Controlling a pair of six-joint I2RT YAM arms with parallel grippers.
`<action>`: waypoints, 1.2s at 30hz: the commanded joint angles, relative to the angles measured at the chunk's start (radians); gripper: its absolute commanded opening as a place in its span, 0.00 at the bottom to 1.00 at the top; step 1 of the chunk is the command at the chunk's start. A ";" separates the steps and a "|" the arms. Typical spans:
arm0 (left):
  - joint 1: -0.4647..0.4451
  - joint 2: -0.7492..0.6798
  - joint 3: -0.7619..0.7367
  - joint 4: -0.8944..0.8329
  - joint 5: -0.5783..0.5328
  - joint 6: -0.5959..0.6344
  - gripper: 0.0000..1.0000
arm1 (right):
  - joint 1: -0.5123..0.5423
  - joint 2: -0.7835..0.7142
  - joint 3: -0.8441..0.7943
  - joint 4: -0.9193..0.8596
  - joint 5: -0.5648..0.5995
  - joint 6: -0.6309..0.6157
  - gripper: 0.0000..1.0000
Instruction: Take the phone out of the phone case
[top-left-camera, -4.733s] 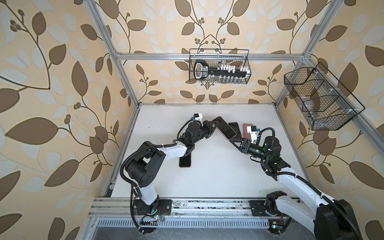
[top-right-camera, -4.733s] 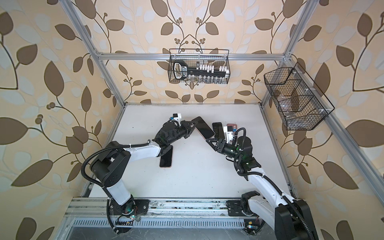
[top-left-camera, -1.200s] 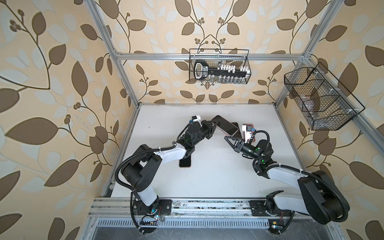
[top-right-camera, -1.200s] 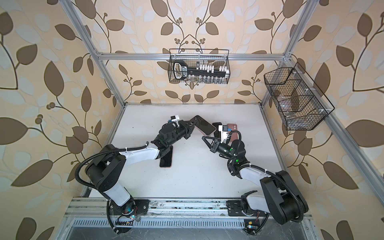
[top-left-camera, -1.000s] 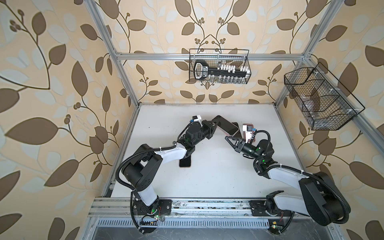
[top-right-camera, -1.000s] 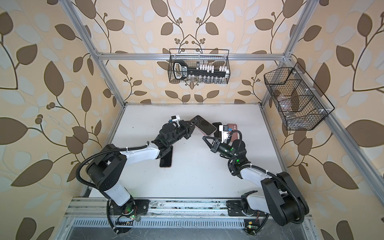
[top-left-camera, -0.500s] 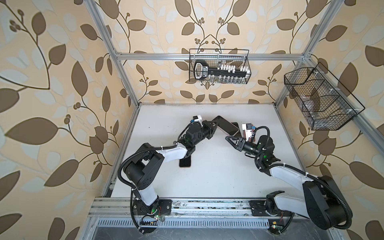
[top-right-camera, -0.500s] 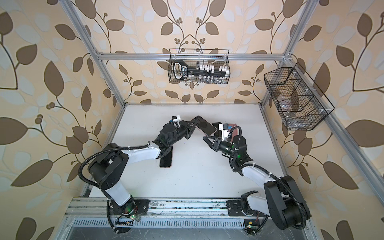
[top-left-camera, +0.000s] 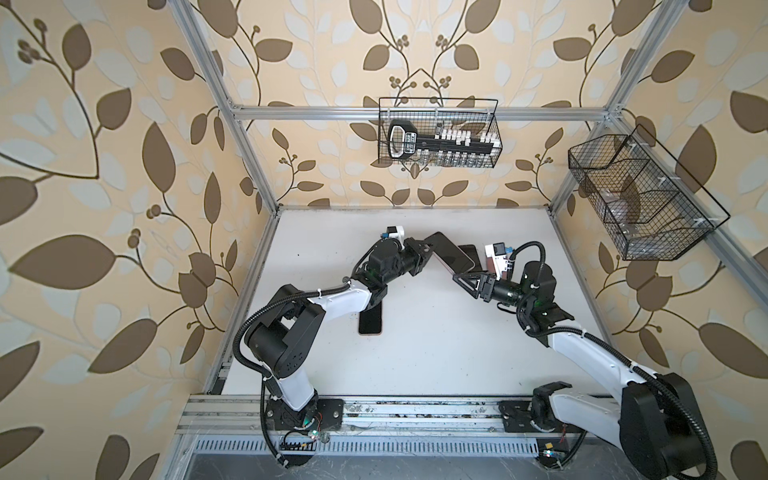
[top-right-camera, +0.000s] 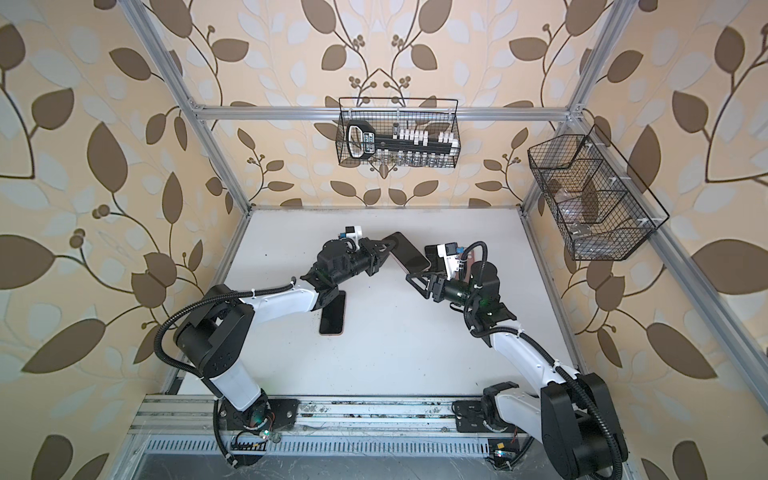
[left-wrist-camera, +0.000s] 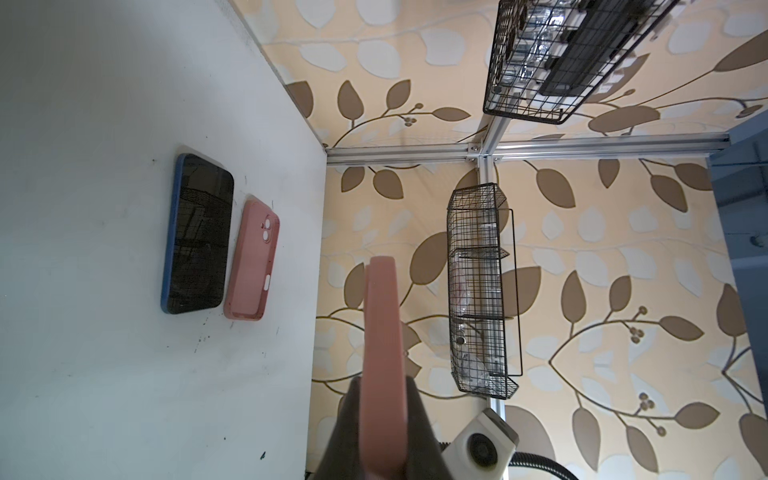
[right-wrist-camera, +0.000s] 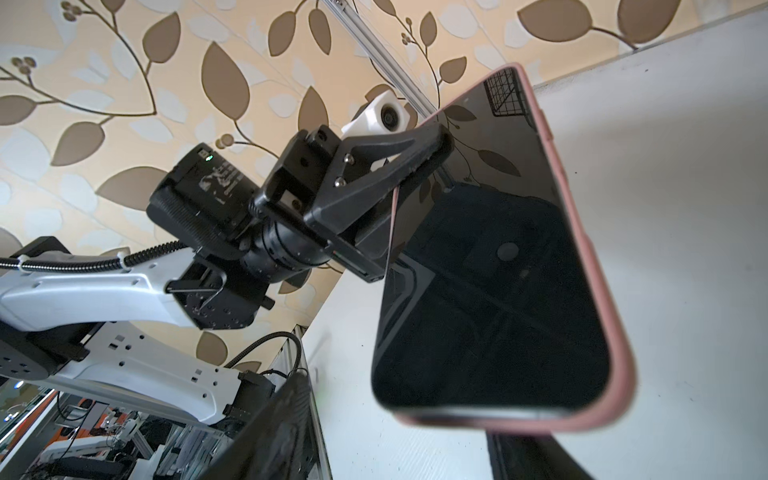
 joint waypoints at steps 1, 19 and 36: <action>0.034 -0.068 0.089 -0.037 0.109 0.112 0.00 | -0.028 -0.023 0.056 -0.107 -0.076 -0.095 0.71; 0.216 -0.072 0.396 -0.701 0.546 0.749 0.00 | -0.108 0.115 0.454 -0.870 -0.149 -0.675 0.70; 0.221 -0.017 0.528 -0.886 0.799 1.089 0.00 | 0.048 0.259 0.544 -0.984 -0.113 -0.864 0.63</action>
